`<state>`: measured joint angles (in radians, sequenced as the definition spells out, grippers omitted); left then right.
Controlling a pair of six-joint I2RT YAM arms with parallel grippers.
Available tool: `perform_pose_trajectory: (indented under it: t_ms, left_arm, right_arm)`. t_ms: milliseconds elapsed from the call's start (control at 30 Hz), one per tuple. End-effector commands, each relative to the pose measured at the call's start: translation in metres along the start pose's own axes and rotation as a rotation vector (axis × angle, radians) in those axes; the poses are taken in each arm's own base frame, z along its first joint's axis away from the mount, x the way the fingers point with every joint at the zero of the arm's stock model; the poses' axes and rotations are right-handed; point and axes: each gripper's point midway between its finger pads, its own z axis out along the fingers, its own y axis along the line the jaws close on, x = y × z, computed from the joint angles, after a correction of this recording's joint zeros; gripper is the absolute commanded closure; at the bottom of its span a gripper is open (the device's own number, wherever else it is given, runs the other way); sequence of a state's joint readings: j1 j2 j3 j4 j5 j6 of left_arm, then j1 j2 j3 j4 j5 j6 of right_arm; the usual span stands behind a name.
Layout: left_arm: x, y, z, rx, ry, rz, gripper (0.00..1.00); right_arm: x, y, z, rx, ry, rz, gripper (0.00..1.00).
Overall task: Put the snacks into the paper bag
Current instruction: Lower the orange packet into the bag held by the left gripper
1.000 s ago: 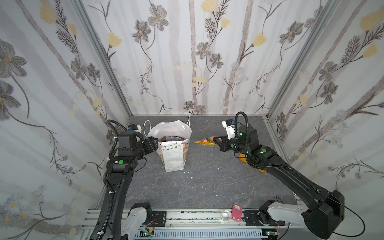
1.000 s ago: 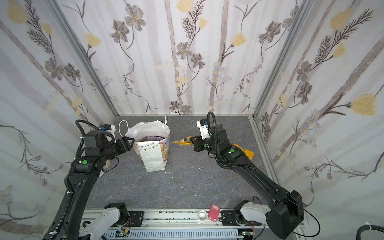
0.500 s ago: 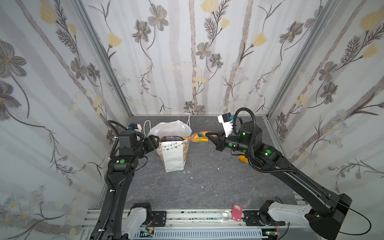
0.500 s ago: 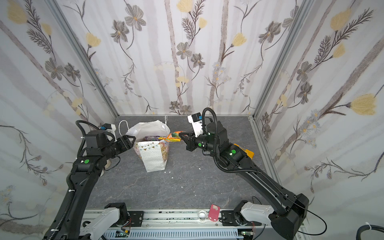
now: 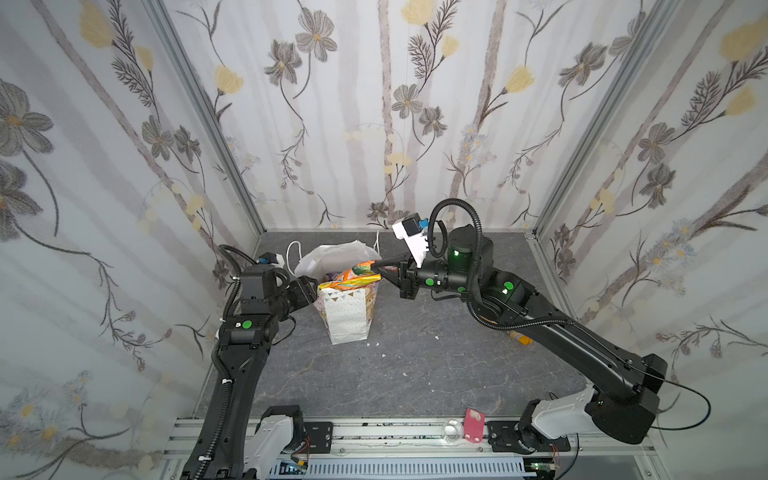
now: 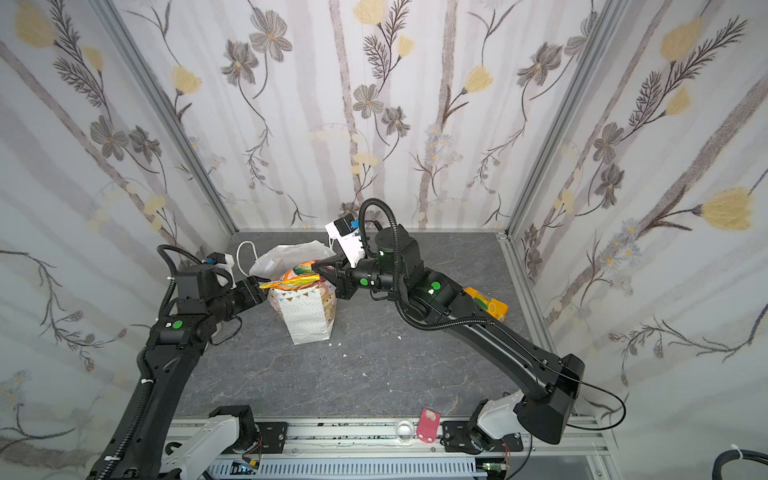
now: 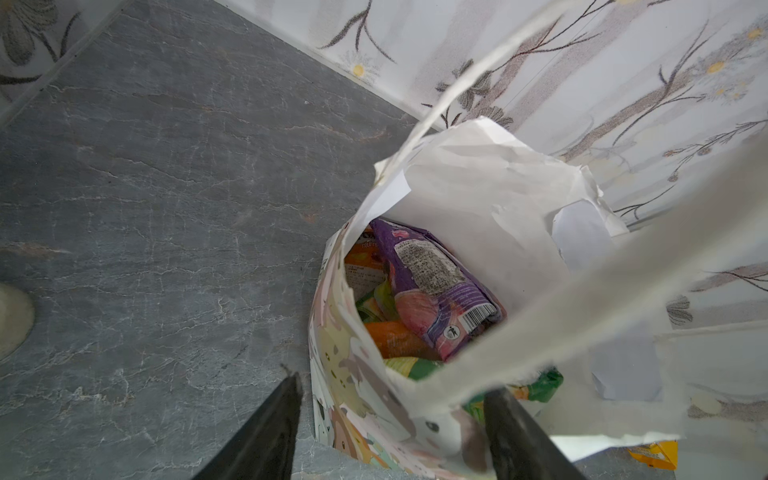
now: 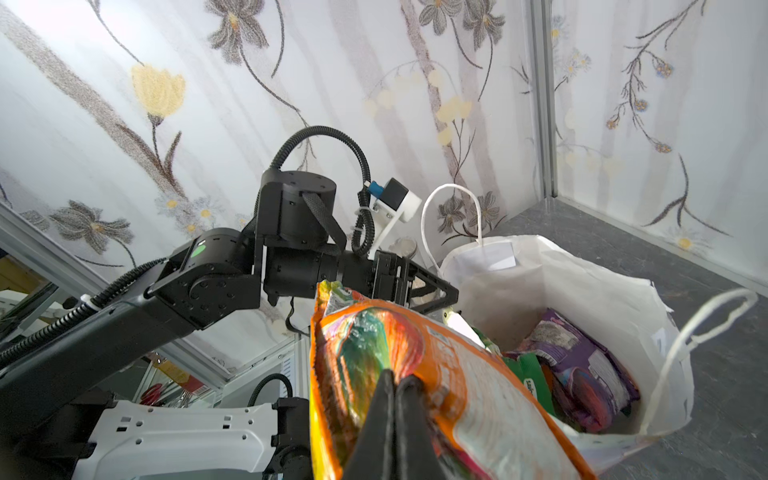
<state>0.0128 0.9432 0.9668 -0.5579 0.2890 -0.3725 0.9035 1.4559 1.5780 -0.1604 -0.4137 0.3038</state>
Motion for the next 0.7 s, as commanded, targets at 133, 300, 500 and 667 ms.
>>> perform_pose_trajectory:
  t_ms: [133, 300, 500, 667]
  left_arm:
    - [0.004, 0.000, -0.001, 0.009, 0.004, 0.005, 0.31]
    - [0.006, 0.000, -0.001, 0.011, 0.010, 0.007, 0.32]
    - [0.006, -0.001, -0.002, 0.015, 0.010, 0.008, 0.32]
    - [0.001, -0.011, -0.007, 0.054, 0.001, 0.010, 0.32]
  right_arm:
    - [-0.017, 0.005, 0.021, -0.047, -0.032, -0.058, 1.00]
    - [-0.011, -0.011, 0.046, -0.019, -0.002, -0.057, 1.00]
    - [-0.003, -0.048, 0.067, 0.130, 0.029, -0.061, 1.00]
    - [0.001, -0.067, 0.082, 0.198, 0.042, -0.066, 1.00]
